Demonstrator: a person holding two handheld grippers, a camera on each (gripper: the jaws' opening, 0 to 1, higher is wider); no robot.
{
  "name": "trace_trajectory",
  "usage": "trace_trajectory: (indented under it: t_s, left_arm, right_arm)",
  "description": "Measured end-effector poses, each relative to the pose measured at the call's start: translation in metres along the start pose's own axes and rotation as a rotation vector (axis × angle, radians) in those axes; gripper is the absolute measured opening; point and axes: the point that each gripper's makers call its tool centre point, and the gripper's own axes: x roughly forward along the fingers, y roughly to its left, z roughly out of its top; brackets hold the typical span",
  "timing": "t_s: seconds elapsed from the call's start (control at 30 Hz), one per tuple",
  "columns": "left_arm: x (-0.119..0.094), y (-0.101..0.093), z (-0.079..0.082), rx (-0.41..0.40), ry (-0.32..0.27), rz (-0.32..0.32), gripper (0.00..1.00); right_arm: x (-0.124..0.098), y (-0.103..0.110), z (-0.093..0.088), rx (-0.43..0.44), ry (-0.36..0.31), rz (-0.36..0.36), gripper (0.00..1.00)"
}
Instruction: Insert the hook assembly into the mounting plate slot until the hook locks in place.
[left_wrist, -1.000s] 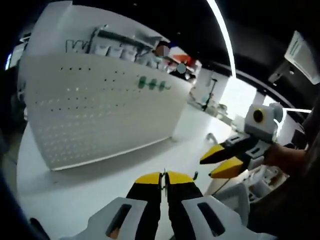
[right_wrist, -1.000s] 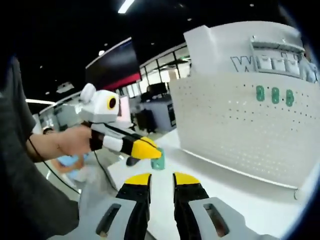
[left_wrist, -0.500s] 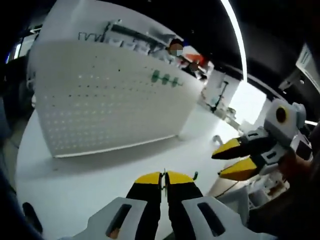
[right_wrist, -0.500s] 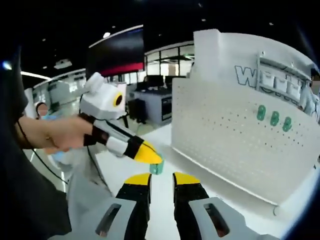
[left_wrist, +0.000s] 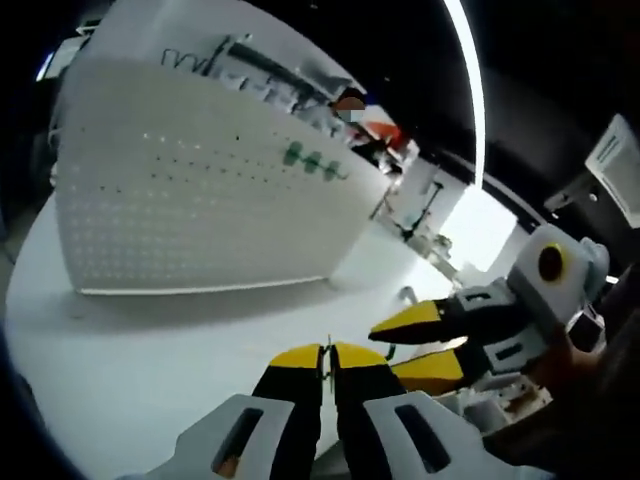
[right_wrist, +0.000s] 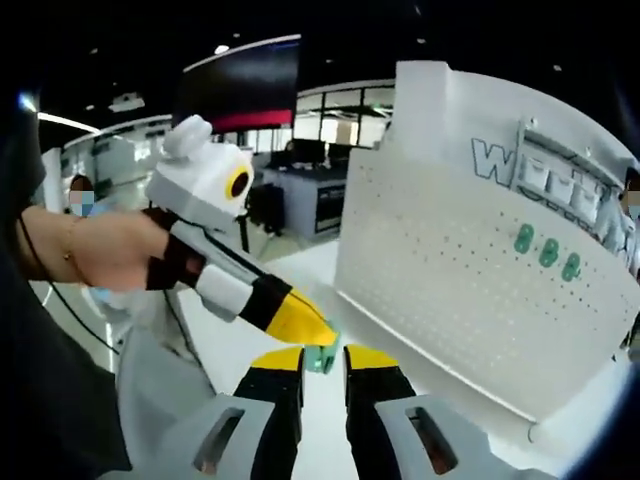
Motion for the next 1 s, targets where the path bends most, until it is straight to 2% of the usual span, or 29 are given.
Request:
trace_trajectory:
  t_s: [0.1,0.53,1.0]
  left_arm:
    - [0.0003,-0.0025,0.0000,-0.002,0.001,-0.009,0.02]
    - [0.0017,-0.0088,-0.0013,-0.026,0.009,-0.041,0.02]
    - [0.0003,-0.0068,-0.0054,-0.083,0.005,-0.055,0.02]
  right_arm:
    - [0.0021,0.0014,-0.0032,-0.019,0.011,0.003,0.11]
    - [0.0045,-0.0022,-0.0074,0.017,0.020,0.015,0.07]
    - [0.0063,-0.0017,-0.0111,0.017,0.018,0.015,0.01]
